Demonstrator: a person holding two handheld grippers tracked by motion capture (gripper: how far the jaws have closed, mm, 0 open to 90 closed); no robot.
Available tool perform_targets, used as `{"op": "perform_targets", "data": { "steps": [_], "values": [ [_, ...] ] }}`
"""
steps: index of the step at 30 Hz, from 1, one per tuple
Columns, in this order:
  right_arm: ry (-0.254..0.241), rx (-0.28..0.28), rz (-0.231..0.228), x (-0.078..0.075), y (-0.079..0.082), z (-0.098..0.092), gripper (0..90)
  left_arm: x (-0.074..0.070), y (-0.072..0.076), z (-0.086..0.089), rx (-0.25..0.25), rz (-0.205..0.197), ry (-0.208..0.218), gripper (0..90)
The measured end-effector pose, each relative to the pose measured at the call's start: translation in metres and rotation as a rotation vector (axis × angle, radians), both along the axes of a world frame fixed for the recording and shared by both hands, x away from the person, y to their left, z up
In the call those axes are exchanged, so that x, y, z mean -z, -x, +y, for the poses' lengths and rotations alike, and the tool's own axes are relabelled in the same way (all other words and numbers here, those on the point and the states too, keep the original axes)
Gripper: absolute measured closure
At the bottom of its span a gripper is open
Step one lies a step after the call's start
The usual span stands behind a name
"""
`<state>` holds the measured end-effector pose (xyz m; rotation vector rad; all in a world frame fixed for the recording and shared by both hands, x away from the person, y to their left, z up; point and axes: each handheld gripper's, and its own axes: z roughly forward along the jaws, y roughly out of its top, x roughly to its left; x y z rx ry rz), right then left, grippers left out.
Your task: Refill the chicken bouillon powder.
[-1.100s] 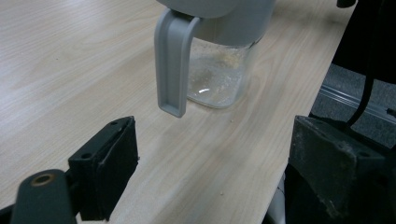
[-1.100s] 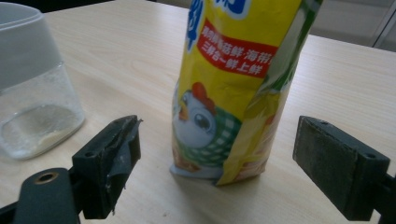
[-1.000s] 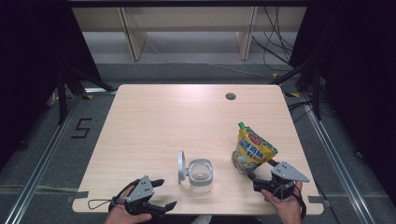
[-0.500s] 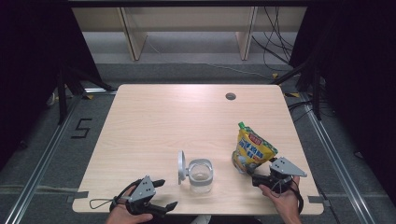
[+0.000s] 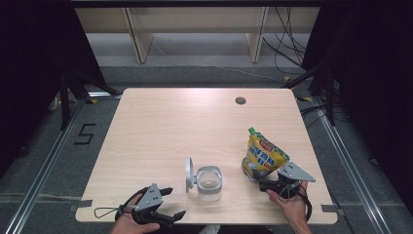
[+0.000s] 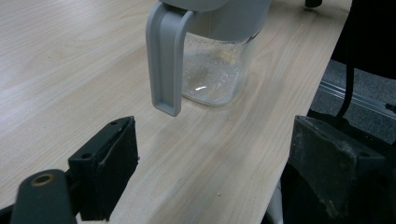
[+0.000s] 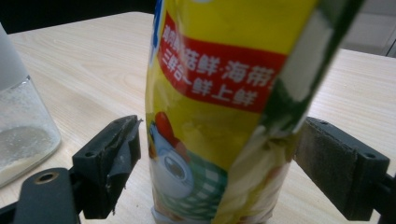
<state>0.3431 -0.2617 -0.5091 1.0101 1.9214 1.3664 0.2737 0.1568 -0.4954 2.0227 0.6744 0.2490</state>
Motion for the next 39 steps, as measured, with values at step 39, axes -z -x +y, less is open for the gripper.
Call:
{"op": "perform_targets", "data": {
  "steps": [39],
  "values": [
    [-0.097,-0.014,-0.085,0.004,-0.021,0.009,20.9,0.002,0.001,-0.003,0.021,0.005,-0.025,15.1]
  ]
}}
